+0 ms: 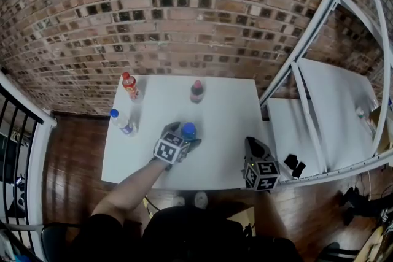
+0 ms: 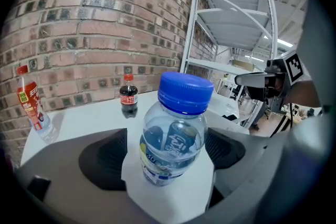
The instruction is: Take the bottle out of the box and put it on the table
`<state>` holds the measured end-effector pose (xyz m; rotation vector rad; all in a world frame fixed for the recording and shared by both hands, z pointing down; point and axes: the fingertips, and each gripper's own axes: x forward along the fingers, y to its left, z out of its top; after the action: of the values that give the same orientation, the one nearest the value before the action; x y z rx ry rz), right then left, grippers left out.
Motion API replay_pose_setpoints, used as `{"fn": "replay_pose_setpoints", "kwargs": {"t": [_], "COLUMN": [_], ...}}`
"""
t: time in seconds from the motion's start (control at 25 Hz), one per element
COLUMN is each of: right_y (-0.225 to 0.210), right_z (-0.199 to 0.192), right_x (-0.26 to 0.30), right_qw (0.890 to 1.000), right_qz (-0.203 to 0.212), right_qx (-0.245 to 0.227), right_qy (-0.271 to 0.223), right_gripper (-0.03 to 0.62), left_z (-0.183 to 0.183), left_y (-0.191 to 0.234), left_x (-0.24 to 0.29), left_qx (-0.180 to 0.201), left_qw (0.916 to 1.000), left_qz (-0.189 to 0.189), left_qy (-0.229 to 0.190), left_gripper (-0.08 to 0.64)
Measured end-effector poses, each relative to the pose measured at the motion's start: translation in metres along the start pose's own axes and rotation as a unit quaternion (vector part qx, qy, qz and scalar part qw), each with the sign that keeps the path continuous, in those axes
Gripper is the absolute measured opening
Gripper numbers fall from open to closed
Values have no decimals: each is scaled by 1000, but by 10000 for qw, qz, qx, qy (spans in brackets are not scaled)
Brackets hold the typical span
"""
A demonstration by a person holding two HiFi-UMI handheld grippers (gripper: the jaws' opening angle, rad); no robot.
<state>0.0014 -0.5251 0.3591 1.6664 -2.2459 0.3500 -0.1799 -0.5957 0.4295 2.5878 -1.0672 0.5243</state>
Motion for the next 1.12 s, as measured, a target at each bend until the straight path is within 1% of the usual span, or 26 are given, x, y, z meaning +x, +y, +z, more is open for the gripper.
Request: {"fn": "replay_pose_setpoints", "kwargs": {"t": [0.12, 0.24, 0.28, 0.4, 0.48, 0.56, 0.64, 0.72, 0.76, 0.84, 0.96, 1.04, 1.12], "right_y": [-6, -18, -20, -23, -24, -22, -13, 1, 9, 21, 29, 31, 34], "right_z": [-1, 2, 6, 16, 21, 27, 33, 39, 43, 54, 59, 57, 58], "right_x": [-10, -16, -18, -26, -29, -29, -28, -26, -24, -20, -20, -24, -31], "right_qw": [9999, 9998, 9997, 9993, 9992, 9991, 9989, 9986, 9983, 9974, 9965, 9959, 9946], "right_qz": [0, -78, -93, -102, -130, -137, -85, 45, 133, 291, 387, 387, 375], "right_qx": [-150, -189, -213, -291, -298, -259, -186, -136, -124, -114, 31, 211, 314], "right_qy": [-11, -59, -95, -194, -243, -320, -429, -517, -557, -655, -734, -789, -916], "right_gripper": [5, 5, 5, 5, 5, 5, 5, 5, 5, 5, 5, 5, 5], "left_z": [5, 17, 22, 36, 48, 61, 70, 73, 73, 75, 74, 71, 72], "left_y": [-9, -16, -19, -30, -28, -15, 6, 28, 38, 53, 58, 57, 60], "left_x": [-13, -29, -37, -65, -86, -109, -132, -156, -166, -180, -200, -212, -225], "left_qx": [-2, 90, 179, 613, 731, 565, 269, -40, -175, -335, -408, -416, -362], "left_qw": [9998, 9991, 9986, 9956, 9939, 9931, 9900, 9841, 9815, 9780, 9735, 9711, 9676], "left_qz": [-171, -377, -454, -627, -572, -336, 44, 440, 560, 670, 709, 693, 779], "left_qy": [-43, -145, -188, -343, -591, -976, -1387, -1720, -1822, -1946, -2135, -2247, -2375], "left_gripper": [460, 460, 460, 458, 444, 347, 230, 50, 3, 2, 3, 3, 3]}}
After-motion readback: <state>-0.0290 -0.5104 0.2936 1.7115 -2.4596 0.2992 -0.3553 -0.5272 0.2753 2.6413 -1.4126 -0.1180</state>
